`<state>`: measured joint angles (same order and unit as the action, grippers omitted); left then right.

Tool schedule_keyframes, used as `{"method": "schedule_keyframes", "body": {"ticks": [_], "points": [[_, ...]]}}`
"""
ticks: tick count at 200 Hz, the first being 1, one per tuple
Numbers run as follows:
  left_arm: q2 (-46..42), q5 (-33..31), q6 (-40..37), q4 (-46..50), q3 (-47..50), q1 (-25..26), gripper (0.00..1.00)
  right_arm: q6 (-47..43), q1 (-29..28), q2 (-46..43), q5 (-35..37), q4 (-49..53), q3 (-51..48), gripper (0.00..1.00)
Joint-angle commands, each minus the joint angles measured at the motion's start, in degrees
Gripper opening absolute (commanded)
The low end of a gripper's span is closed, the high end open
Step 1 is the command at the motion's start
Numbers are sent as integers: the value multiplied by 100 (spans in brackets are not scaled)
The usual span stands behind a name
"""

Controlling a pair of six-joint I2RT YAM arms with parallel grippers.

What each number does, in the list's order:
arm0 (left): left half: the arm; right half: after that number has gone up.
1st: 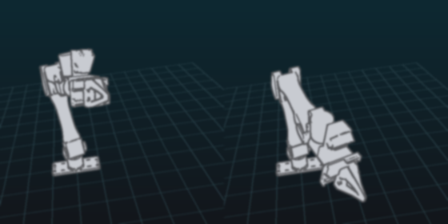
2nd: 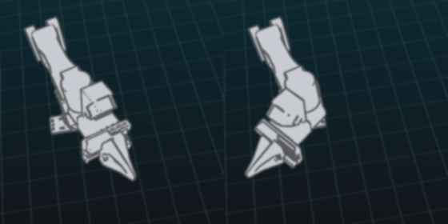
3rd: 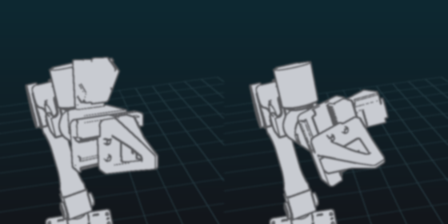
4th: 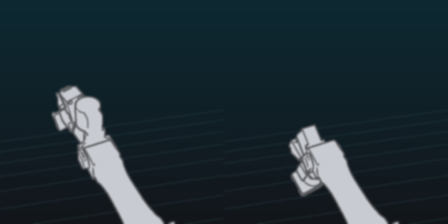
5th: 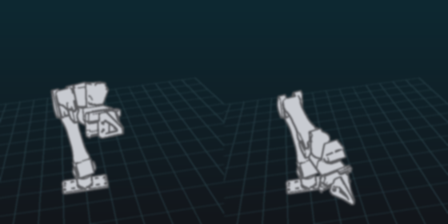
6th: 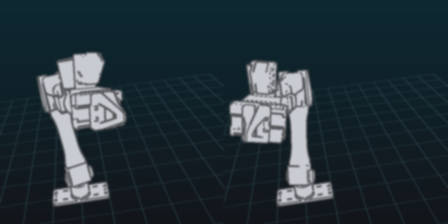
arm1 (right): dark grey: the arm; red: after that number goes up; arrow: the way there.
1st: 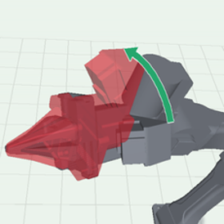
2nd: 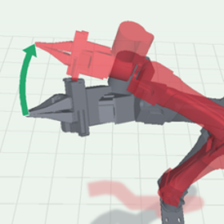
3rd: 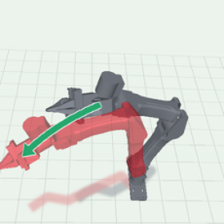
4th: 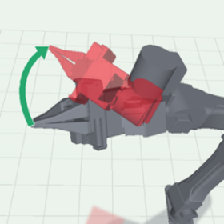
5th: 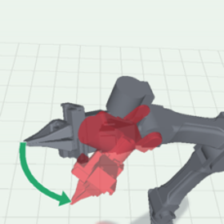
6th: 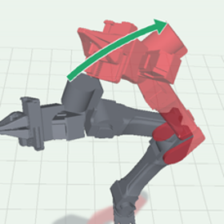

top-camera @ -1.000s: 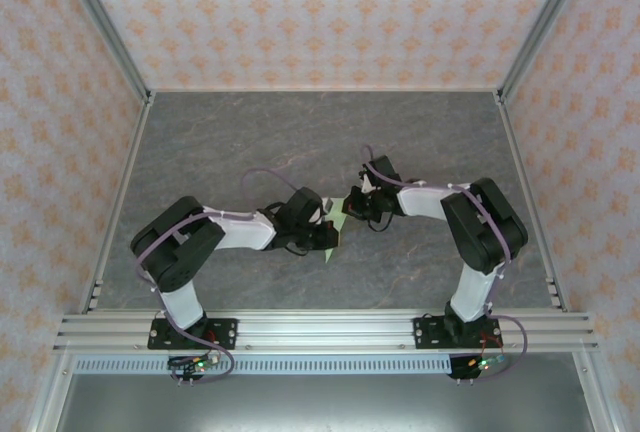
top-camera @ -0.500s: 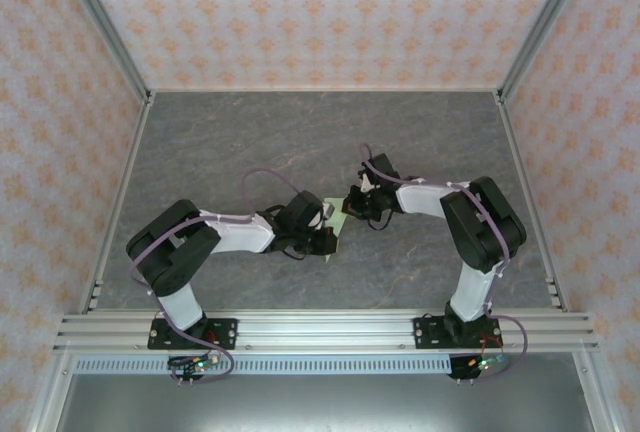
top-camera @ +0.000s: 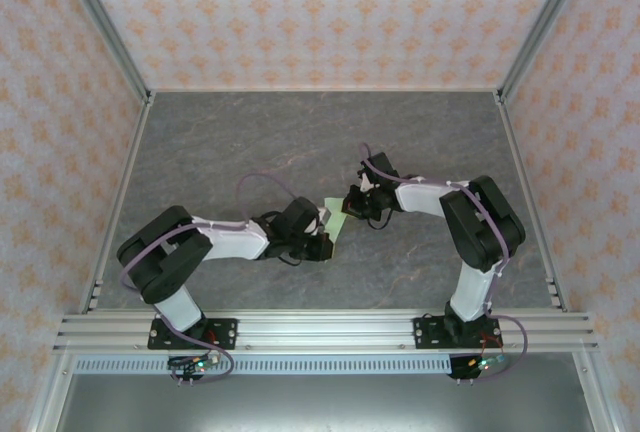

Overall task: Fold a paper plane with a square sheet of paper (fold left side to right side)
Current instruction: Fold the wing for the fifth time at the center of the table.

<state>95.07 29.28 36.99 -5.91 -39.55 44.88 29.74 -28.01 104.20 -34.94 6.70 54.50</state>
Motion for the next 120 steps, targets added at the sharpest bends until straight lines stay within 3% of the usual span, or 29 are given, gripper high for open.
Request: {"method": "schedule_keyframes", "body": {"ticks": [1,74,120], "points": [[-88,61,-50,764,332,161,8,-119,10,330,688,462,-36,3],[-405,69,-32,787,545,282,8,-133,14,361,664,466,-23,3],[-1120,-10,-47,1141,353,236,8,-139,12,346,626,473,-18,3]]}}
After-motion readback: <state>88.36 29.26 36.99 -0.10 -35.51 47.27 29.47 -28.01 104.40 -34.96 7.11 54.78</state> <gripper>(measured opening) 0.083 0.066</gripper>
